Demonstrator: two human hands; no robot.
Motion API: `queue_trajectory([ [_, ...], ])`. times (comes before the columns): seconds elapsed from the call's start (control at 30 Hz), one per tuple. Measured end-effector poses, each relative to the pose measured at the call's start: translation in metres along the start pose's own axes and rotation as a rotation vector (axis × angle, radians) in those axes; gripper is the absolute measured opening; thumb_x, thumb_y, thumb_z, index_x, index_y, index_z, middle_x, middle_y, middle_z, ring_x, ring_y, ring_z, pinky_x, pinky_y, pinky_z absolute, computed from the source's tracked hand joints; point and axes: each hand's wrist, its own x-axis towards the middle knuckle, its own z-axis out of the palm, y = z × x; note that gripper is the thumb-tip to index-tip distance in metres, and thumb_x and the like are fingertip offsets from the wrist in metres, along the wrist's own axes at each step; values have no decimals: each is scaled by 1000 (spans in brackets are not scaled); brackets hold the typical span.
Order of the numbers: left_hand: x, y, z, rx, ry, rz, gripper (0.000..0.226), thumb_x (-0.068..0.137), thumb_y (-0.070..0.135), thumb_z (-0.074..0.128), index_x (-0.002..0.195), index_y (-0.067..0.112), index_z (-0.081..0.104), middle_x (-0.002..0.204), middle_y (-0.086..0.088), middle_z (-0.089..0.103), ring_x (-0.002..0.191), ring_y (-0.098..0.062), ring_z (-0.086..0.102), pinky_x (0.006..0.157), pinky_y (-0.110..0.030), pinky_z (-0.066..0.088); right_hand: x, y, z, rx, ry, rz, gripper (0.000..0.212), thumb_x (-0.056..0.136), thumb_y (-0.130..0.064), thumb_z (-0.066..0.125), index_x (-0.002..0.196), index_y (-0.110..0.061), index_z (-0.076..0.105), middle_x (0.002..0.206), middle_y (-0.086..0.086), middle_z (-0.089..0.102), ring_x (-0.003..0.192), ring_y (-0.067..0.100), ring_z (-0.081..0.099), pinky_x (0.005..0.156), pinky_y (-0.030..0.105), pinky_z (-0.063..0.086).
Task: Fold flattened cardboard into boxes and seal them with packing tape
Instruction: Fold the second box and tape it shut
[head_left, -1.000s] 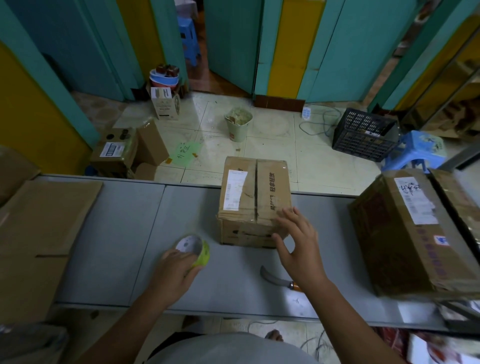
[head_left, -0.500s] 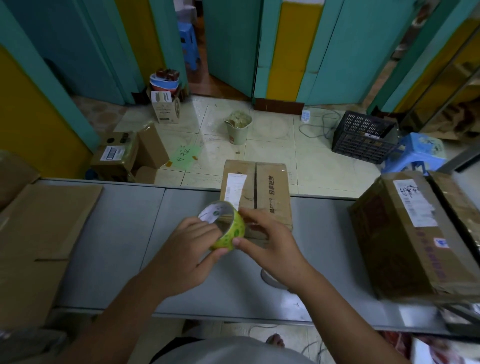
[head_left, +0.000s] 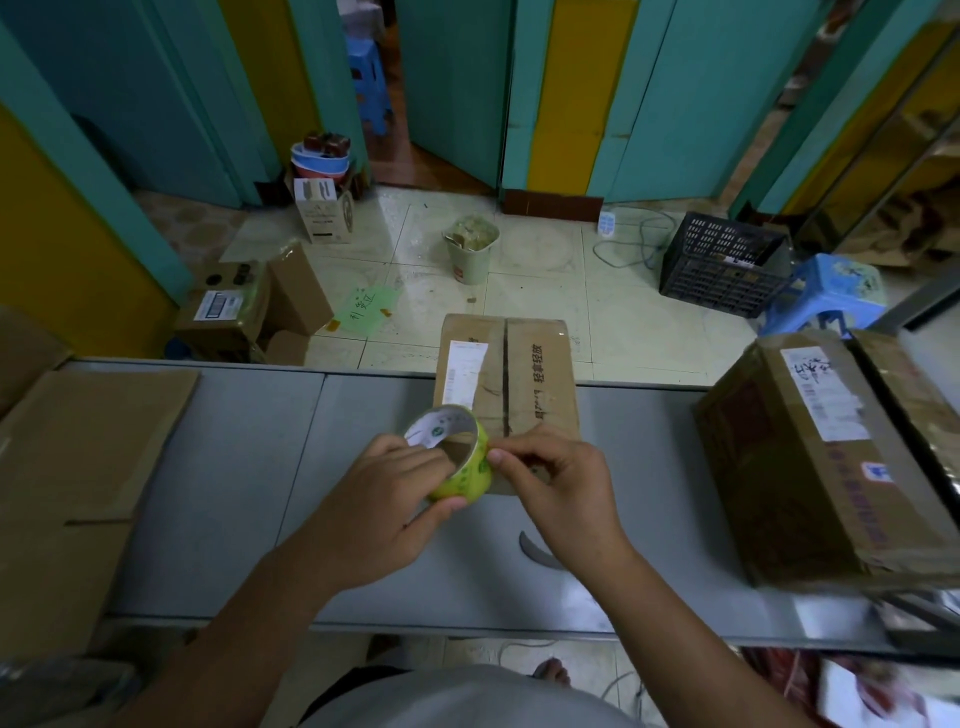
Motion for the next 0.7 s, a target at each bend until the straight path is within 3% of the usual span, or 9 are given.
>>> queue_trajectory([
  [0.13,1,3,1,-43,-16,10,26,99,41,62,86,37,40,78,21,38,71,-7,38,68,-21,33,-1,2,-2,-58,-63,48,19,95,-9,74,92,-27,77,89,-16,74,88,6,70,76,11,51],
  [0.23,-2,2,3,-87,-37,-88,35,97,52,60,74,27,50,67,14,45,63,-16,49,57,-26,34,0,2,-8,-55,-146,106,20,100,-9,67,89,-26,71,90,-15,72,84,5,67,74,14,51],
  [0.3,-3,-2,2,-98,-44,-143,36,97,57,59,73,32,54,62,10,53,54,-9,48,52,-23,33,-1,4,-13,11,-172,170,18,102,-12,65,89,-24,72,88,-7,73,81,13,67,74,28,57],
  [0.4,1,-10,-2,-133,-113,-301,49,92,74,55,66,33,60,76,10,76,51,-6,61,48,-23,41,-8,4,-18,121,-183,215,16,102,-18,66,90,-26,73,89,5,73,86,39,65,77,52,57],
  [0.53,10,-13,-3,-192,-207,-576,60,74,96,57,72,38,72,54,17,68,44,1,64,50,-24,41,-16,11,-20,223,-139,234,13,102,-19,65,93,-22,74,91,3,76,84,52,64,79,65,54],
  [0.63,16,-12,-5,-292,-215,-564,58,71,97,58,72,41,72,55,15,69,47,1,65,49,-21,41,-12,16,-16,465,-49,372,16,102,-9,62,97,3,71,96,20,76,92,44,72,93,52,59],
  [0.7,17,-10,-10,-504,-236,-529,50,74,90,65,70,41,74,59,9,71,52,-3,69,50,-17,44,-7,18,-17,634,-34,449,25,100,-9,63,102,16,67,104,33,71,98,44,70,93,47,61],
])
